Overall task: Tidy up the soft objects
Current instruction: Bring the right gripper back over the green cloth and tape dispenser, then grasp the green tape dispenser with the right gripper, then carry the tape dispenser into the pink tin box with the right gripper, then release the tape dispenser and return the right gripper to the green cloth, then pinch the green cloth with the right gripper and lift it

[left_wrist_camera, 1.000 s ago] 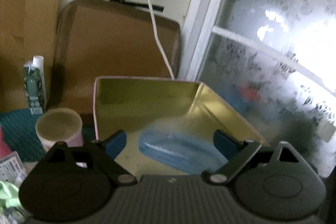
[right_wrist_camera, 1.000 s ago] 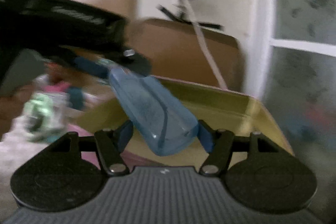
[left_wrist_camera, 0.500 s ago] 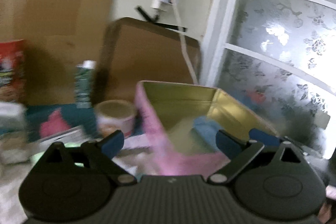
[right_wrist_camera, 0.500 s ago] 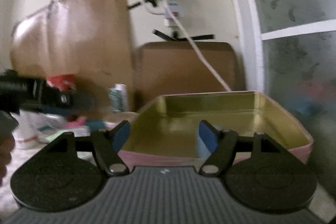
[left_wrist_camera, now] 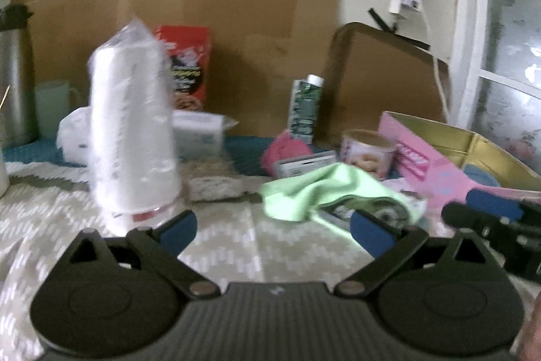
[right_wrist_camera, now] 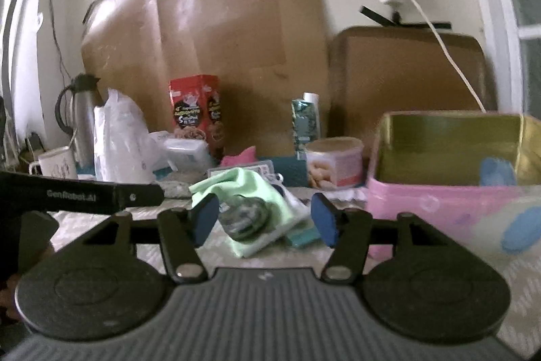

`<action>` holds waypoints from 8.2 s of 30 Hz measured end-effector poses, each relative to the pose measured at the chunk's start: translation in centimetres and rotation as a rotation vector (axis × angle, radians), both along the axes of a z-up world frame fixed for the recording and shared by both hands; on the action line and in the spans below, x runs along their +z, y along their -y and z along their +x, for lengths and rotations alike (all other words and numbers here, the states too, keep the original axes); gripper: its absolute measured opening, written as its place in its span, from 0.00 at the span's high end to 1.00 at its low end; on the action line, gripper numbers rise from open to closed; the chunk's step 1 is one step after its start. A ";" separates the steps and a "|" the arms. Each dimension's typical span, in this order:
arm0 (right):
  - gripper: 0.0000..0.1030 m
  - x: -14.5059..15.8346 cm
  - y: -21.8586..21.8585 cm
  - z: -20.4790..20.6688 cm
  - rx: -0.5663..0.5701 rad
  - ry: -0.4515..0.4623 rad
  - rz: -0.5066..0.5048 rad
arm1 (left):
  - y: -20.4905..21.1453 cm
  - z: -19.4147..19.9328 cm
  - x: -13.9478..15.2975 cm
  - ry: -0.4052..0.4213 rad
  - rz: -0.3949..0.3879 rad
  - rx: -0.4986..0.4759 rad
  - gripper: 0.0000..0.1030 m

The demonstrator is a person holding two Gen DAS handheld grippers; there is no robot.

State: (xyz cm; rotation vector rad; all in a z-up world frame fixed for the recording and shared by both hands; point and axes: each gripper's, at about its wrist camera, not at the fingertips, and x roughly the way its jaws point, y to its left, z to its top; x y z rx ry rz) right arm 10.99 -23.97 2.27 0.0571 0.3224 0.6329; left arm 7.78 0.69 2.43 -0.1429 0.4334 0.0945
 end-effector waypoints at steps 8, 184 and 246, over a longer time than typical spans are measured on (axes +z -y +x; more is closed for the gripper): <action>0.37 -0.4 -2.2 0.8 -0.065 0.037 -0.036 | -0.6 -0.2 -0.5 0.019 -0.051 -0.017 0.01; 0.50 1.6 9.3 1.0 -0.003 -0.038 0.159 | 13.0 10.1 6.0 -0.222 -0.401 -0.517 0.64; 0.93 -0.2 -11.6 -7.1 0.649 -0.060 -0.248 | -10.2 -6.7 -3.0 -0.102 -0.443 0.067 0.39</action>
